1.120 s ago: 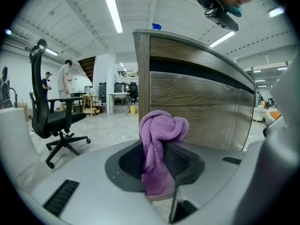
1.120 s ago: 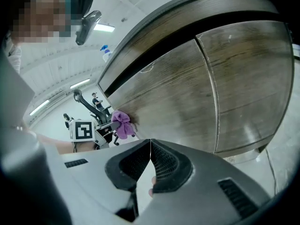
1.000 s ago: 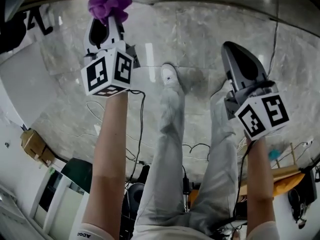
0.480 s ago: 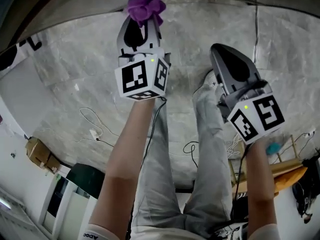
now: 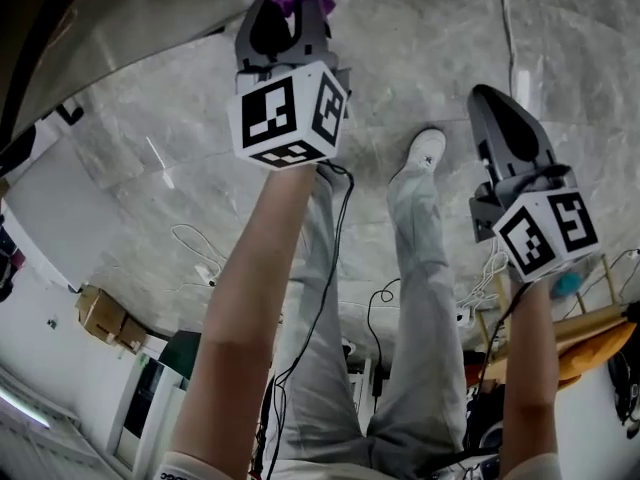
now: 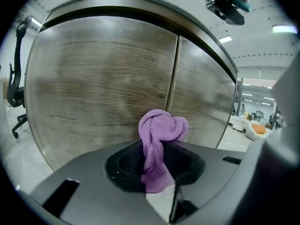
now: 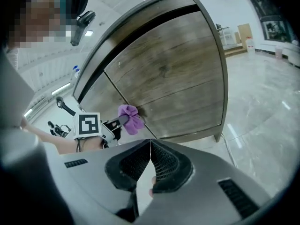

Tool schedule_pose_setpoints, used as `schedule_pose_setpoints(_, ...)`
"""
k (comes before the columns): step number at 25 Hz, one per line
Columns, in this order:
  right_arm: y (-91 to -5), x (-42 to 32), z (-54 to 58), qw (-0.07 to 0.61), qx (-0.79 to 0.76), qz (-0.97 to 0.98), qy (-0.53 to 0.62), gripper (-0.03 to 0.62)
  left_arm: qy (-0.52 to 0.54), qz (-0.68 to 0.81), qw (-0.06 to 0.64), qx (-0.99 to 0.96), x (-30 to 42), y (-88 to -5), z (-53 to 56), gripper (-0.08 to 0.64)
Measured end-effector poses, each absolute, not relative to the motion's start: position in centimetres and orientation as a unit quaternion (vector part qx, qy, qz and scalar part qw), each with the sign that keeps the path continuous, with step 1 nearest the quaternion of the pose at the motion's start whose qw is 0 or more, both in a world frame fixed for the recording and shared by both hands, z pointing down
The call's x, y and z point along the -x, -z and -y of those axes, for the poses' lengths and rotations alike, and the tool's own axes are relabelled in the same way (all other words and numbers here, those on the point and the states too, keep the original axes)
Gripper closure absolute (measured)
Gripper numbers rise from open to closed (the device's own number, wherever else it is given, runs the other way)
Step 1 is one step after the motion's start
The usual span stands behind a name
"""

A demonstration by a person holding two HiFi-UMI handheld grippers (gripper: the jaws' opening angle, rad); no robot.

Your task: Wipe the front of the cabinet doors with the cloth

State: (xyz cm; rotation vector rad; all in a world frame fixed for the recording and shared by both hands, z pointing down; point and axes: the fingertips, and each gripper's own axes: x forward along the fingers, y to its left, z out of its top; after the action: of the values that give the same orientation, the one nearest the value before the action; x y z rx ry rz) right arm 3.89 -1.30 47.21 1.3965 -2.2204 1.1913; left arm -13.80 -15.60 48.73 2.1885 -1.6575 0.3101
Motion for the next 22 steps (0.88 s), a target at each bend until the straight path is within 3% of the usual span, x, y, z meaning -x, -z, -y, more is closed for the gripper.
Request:
schedule_pose_setpoints(8,-47.6,-0.7,1.6,0.139,-0.474,0.772,-0.400,0.565,-0.135,0.570,0.165,-0.794,17.4,-49.0,15.6,0.456)
schedule_pose_setpoints(22,-47.5,14.0,2.1,0.143,-0.437,0.798,-0.389,0.565,-0.169,0.601,0.173,-0.762,35.3,-50.2,14.8,0.456)
